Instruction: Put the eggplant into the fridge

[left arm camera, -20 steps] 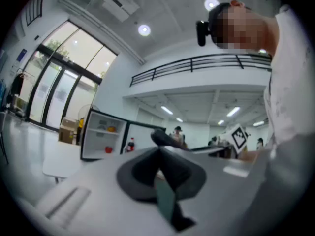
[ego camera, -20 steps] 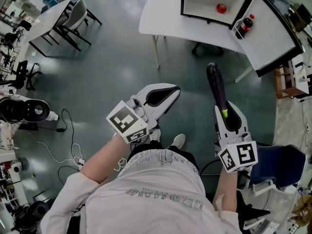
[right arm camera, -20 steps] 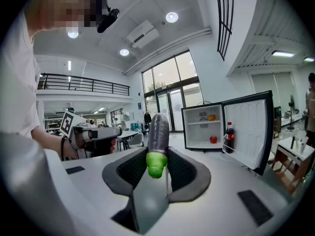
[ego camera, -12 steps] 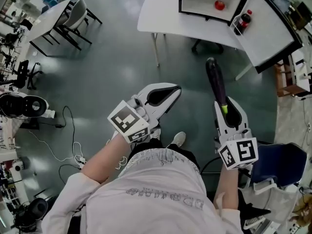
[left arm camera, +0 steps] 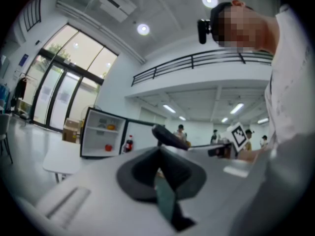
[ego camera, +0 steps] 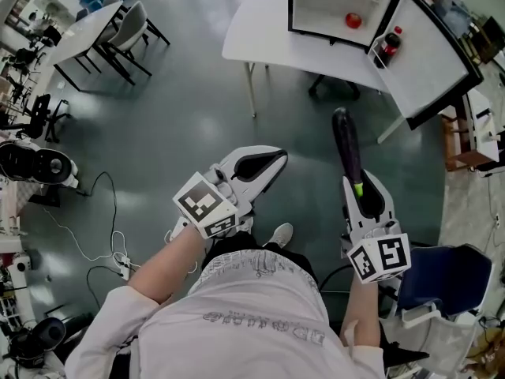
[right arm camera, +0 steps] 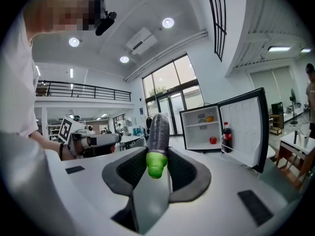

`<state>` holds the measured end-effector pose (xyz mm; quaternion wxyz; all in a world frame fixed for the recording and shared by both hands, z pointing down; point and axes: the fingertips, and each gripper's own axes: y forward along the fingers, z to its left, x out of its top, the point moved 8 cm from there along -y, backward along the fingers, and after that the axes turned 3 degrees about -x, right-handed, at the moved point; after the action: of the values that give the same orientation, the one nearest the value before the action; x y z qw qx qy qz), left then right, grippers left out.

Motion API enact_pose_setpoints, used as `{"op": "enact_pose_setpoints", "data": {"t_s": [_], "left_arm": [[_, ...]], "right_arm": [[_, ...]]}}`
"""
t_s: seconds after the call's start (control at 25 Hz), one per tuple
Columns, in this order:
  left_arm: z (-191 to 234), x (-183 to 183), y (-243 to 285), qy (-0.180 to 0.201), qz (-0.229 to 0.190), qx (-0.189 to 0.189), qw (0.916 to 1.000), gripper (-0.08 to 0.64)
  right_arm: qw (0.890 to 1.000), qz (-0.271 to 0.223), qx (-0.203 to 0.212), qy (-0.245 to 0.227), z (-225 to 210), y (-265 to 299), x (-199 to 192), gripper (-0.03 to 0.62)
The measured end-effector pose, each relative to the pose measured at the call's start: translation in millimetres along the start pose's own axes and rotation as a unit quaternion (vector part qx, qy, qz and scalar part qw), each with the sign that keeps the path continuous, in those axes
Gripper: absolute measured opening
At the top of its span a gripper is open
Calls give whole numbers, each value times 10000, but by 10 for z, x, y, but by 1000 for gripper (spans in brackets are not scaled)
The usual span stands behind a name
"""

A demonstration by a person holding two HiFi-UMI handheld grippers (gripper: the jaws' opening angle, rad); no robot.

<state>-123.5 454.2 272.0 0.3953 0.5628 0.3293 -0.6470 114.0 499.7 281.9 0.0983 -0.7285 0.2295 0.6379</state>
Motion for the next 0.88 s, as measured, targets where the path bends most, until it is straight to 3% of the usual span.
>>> {"op": "enact_pose_setpoints", "data": {"t_s": [0.6, 0.88], "left_arm": [[45, -24, 173, 74, 6, 161, 9998, 7], [256, -65, 196, 22, 55, 336, 9994, 6]], "right_arm": [[9999, 119, 36, -49, -239, 49, -35, 127], [9998, 216, -44, -18, -397, 139, -60, 127]]}}
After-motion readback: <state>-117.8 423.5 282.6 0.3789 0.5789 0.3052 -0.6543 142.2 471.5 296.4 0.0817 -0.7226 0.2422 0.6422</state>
